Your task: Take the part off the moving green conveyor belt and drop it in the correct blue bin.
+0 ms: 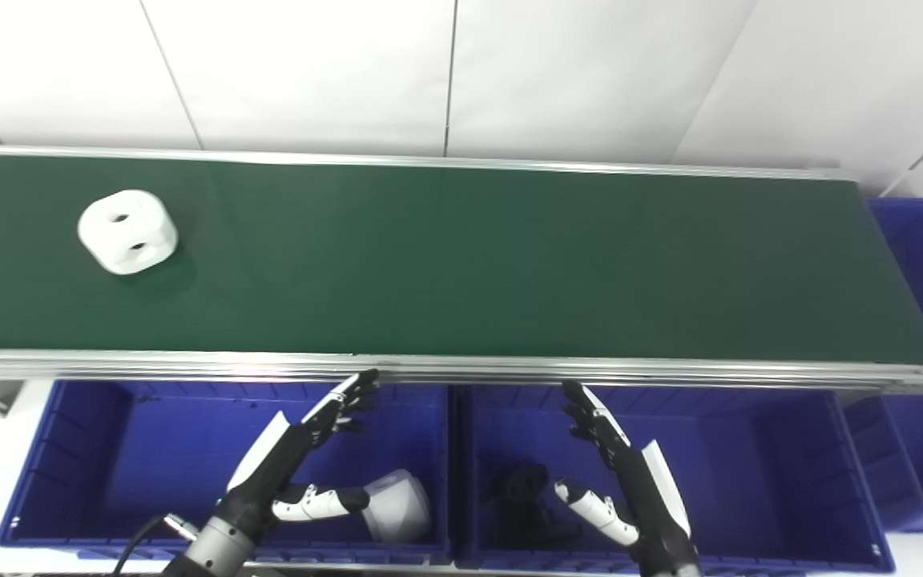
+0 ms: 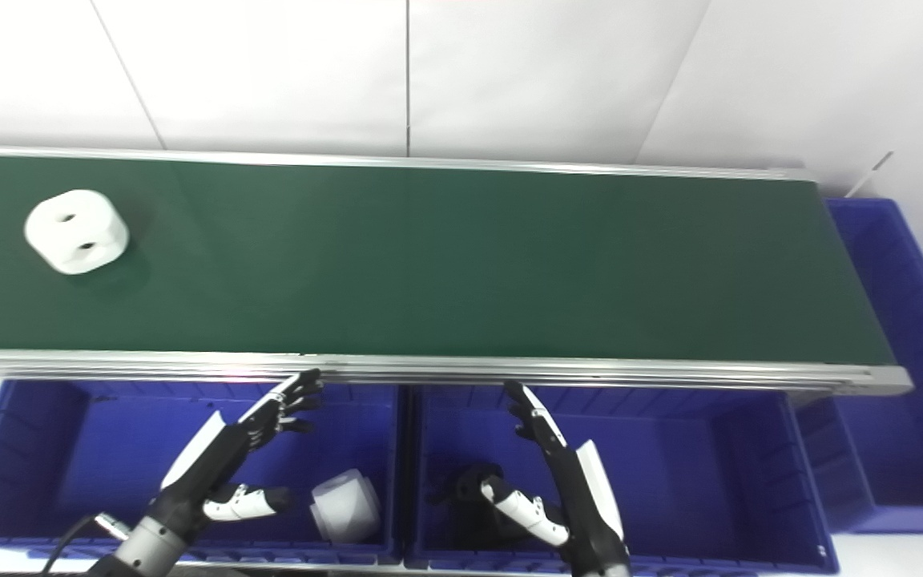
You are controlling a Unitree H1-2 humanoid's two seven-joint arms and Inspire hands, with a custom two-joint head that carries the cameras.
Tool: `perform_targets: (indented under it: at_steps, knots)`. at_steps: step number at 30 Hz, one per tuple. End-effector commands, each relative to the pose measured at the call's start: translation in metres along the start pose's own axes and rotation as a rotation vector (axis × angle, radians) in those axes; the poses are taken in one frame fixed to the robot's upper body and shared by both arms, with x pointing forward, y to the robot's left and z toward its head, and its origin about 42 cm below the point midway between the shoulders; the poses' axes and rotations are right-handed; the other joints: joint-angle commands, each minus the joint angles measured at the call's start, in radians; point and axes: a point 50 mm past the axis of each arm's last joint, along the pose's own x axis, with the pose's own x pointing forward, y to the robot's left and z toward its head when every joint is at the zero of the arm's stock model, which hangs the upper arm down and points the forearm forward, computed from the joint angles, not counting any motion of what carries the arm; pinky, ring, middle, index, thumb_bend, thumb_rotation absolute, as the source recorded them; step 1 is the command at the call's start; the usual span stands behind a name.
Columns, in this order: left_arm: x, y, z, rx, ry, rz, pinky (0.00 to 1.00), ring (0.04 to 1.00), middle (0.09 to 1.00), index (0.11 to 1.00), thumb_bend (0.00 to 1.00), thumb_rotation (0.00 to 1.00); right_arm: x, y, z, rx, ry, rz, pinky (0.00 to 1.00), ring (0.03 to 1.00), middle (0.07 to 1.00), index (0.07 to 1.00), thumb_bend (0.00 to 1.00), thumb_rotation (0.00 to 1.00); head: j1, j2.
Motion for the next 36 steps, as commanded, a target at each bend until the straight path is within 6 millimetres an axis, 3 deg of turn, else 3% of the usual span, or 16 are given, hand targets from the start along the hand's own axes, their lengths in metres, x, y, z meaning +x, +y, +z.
perform_targets:
  at_steps: [1, 6, 8, 17, 24, 30, 36]
  knots:
    - [0.004, -0.001, 0.006, 0.024, -0.049, 0.009, 0.77, 0.873, 0.925, 0.936, 0.75, 0.83, -0.001, -0.007, 0.003, -0.002, -0.078, -0.010, 0.83, 0.906, 0.936, 0.938, 0.88, 0.86, 0.041, -0.039]
    - [0.007, -0.008, 0.001, 0.047, -0.037, 0.019, 0.74, 0.839, 0.888, 0.897, 0.79, 0.80, -0.001, -0.009, -0.008, 0.013, -0.095, -0.012, 0.83, 0.915, 0.947, 0.952, 0.81, 0.85, 0.092, -0.113]
    - [0.007, -0.010, 0.001, 0.056, -0.037, 0.024, 0.73, 0.827, 0.875, 0.884, 0.80, 0.78, 0.000, -0.010, -0.010, 0.007, -0.100, -0.008, 0.80, 0.912, 0.951, 0.958, 0.78, 0.86, 0.092, -0.113]
    - [0.010, -0.012, -0.007, 0.084, -0.022, 0.013, 0.70, 0.823, 0.873, 0.877, 0.83, 0.79, 0.002, -0.009, -0.019, -0.002, -0.078, -0.004, 0.83, 0.922, 0.950, 0.951, 0.80, 0.83, 0.124, -0.193]
    - [0.012, -0.012, -0.006, 0.082, -0.036, 0.047, 0.70, 0.799, 0.855, 0.854, 0.82, 0.72, 0.008, -0.004, -0.022, 0.025, -0.070, 0.006, 0.85, 0.939, 0.962, 0.953, 0.81, 0.79, 0.109, -0.240]
    - [0.018, -0.009, 0.018, 0.005, -0.120, 0.085, 0.65, 0.748, 0.820, 0.846, 0.83, 0.70, 0.011, -0.002, -0.024, 0.017, -0.068, 0.000, 0.85, 0.933, 0.950, 0.940, 0.82, 0.79, 0.100, -0.252]
    - [0.028, 0.012, 0.073, -0.064, -0.322, 0.113, 0.62, 0.722, 0.798, 0.829, 0.84, 0.59, 0.015, 0.000, -0.025, 0.010, -0.069, -0.009, 0.83, 0.922, 0.938, 0.931, 0.82, 0.81, 0.092, -0.247]
